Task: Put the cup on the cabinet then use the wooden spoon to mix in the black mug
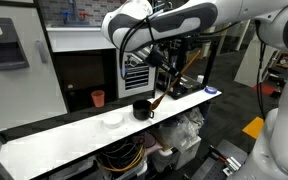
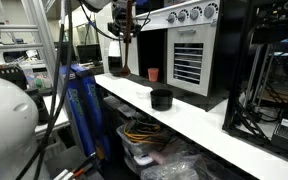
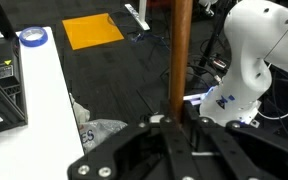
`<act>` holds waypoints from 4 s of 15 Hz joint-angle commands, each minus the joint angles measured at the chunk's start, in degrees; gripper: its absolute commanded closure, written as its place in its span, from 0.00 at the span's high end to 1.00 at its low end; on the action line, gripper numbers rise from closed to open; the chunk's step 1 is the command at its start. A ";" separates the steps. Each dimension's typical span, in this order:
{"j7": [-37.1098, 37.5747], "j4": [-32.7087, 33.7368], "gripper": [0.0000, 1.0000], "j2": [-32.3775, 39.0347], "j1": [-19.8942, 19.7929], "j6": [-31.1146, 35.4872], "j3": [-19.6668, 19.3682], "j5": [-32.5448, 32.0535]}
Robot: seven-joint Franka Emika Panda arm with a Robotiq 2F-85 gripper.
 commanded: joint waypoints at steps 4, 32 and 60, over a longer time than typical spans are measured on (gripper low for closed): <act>0.13 0.31 0.14 0.18 -0.32 -0.30 0.78 -0.02; 0.13 0.31 0.14 0.19 -0.32 -0.30 0.79 -0.02; -8.32 2.87 0.04 15.37 1.27 9.93 0.33 -40.82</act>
